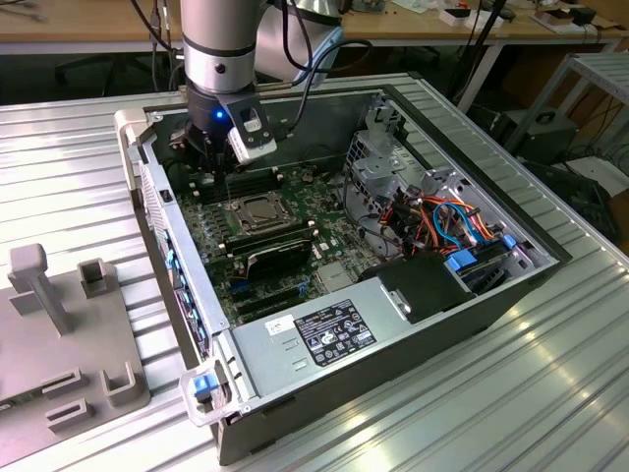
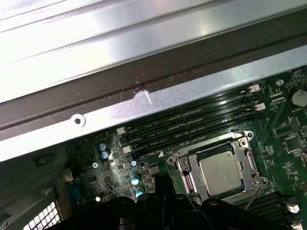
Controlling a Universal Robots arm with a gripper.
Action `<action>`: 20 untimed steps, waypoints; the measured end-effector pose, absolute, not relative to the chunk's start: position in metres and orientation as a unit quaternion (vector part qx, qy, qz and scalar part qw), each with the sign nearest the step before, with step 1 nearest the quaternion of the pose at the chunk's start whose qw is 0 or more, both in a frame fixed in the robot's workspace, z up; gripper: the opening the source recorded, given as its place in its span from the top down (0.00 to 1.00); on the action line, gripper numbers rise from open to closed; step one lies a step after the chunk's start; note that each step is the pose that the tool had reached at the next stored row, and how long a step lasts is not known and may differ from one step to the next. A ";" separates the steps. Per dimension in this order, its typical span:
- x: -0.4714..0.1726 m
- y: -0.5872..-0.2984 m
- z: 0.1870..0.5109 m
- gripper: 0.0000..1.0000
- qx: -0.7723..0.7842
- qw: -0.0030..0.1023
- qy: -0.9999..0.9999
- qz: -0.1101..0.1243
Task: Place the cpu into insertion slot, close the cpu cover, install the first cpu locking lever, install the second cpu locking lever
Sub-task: 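Install the first cpu locking lever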
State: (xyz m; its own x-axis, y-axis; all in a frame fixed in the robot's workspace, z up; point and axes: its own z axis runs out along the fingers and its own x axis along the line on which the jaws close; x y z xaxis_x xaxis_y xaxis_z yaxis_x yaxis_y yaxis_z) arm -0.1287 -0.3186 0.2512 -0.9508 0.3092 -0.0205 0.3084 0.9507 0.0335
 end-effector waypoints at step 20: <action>-0.129 -0.305 0.251 0.89 0.147 0.013 0.989 0.015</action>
